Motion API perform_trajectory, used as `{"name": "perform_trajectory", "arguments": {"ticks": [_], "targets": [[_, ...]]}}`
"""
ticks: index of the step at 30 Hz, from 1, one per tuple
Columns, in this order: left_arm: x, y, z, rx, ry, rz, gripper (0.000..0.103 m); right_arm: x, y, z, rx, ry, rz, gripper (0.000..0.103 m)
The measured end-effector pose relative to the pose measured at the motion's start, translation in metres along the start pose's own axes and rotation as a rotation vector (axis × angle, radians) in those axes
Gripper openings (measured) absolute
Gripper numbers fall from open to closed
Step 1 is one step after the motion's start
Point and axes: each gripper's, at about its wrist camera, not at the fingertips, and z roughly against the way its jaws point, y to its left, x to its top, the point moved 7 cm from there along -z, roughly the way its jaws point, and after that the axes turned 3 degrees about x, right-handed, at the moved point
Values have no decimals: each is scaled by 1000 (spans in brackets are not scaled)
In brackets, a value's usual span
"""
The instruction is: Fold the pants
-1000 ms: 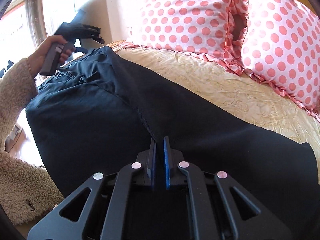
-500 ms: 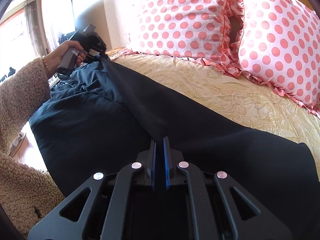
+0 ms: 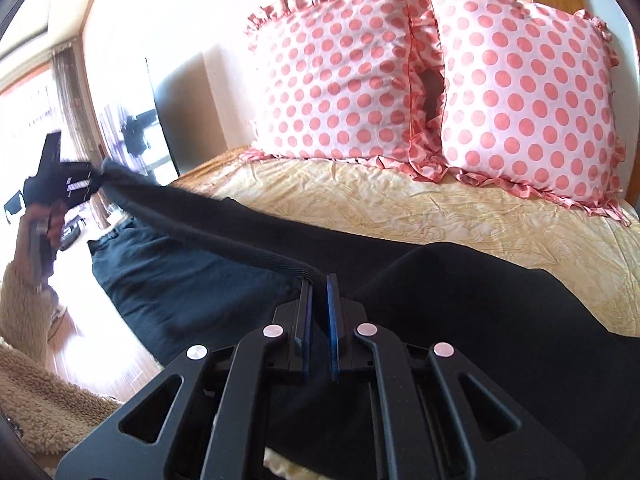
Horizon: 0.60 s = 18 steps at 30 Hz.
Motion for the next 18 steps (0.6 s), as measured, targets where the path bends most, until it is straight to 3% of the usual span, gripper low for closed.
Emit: {"name": "perform_trajectory", "arguments": {"ticks": [7, 9, 12, 13, 14, 16, 18], "targets": [[-87, 79, 10, 72, 116, 175, 10, -34, 20, 8, 26, 62, 16, 7], [-98, 89, 5, 79, 103, 164, 11, -50, 20, 2, 17, 101, 8, 7], [-94, 78, 10, 136, 46, 56, 17, -72, 17, -7, -31, 172, 8, 7], [-91, 73, 15, 174, 11, 9, 32, -77, 17, -8, -42, 192, 6, 9], [-90, 69, 23, 203, -26, -26, 56, -82, 16, -7, -45, 206, 0, 10], [-84, 59, 42, 248, -132, -87, 83, -89, 14, 2, -25, 214, -28, 17], [-79, 44, 63, 295, -243, -182, 88, -93, 13, 15, 24, 203, -79, 19]]}}
